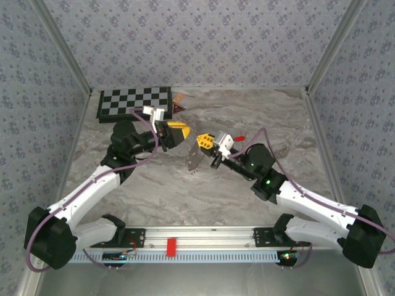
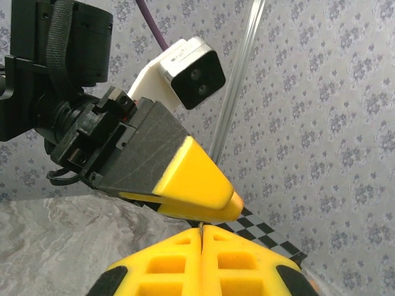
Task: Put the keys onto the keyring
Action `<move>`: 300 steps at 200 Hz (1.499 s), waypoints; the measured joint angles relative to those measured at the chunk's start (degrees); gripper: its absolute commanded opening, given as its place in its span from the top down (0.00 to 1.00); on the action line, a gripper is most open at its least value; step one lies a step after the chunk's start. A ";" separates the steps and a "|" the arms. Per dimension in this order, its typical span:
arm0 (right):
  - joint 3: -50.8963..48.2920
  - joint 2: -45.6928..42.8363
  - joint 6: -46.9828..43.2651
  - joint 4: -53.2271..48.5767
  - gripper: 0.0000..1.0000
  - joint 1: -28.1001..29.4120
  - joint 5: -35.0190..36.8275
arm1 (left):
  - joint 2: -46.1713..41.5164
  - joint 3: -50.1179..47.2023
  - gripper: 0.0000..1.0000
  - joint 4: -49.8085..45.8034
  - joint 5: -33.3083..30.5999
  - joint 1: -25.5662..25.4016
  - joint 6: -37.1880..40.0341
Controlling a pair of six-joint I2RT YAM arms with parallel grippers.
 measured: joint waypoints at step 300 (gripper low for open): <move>6.08 4.85 24.90 -5.92 1.00 -9.84 -12.68 | 2.99 7.34 0.69 -10.08 -5.35 -6.08 10.36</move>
